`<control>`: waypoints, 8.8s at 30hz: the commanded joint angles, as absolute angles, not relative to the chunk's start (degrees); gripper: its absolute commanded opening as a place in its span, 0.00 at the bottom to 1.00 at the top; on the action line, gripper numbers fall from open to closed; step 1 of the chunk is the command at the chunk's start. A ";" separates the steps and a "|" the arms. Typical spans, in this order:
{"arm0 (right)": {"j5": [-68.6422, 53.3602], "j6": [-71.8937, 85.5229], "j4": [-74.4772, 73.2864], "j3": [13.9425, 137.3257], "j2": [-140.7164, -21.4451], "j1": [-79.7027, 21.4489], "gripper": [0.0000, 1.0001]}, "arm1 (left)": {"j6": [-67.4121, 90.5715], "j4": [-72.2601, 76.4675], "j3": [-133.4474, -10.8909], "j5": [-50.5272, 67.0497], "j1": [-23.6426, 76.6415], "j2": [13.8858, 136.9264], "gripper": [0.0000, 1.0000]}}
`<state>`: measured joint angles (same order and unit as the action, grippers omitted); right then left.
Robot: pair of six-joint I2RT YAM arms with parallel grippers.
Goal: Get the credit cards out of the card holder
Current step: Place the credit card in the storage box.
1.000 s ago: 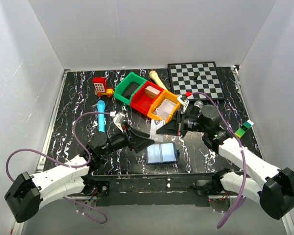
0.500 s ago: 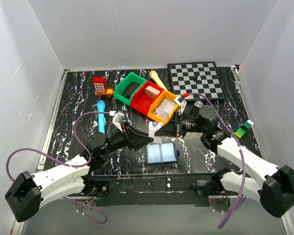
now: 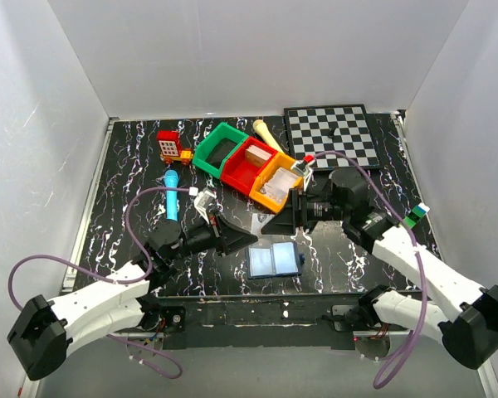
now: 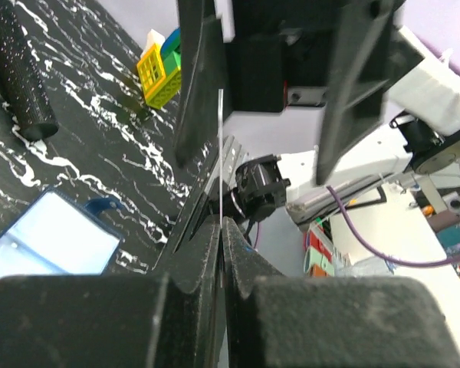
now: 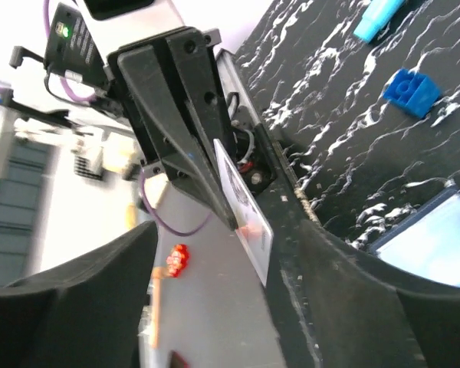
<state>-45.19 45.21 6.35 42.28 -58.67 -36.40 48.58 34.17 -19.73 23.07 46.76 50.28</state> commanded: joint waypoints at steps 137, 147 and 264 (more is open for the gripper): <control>-34.54 19.63 -26.76 67.29 -54.92 -43.33 0.67 | 43.59 28.30 -27.76 56.05 32.26 45.78 0.00; -40.34 18.37 -31.38 67.59 -58.80 -43.33 0.52 | 44.47 29.44 -30.50 61.17 31.82 48.51 0.00; -28.83 -18.98 -19.25 79.27 -106.08 -25.66 0.01 | 35.77 -0.53 -27.42 23.91 29.53 41.48 0.53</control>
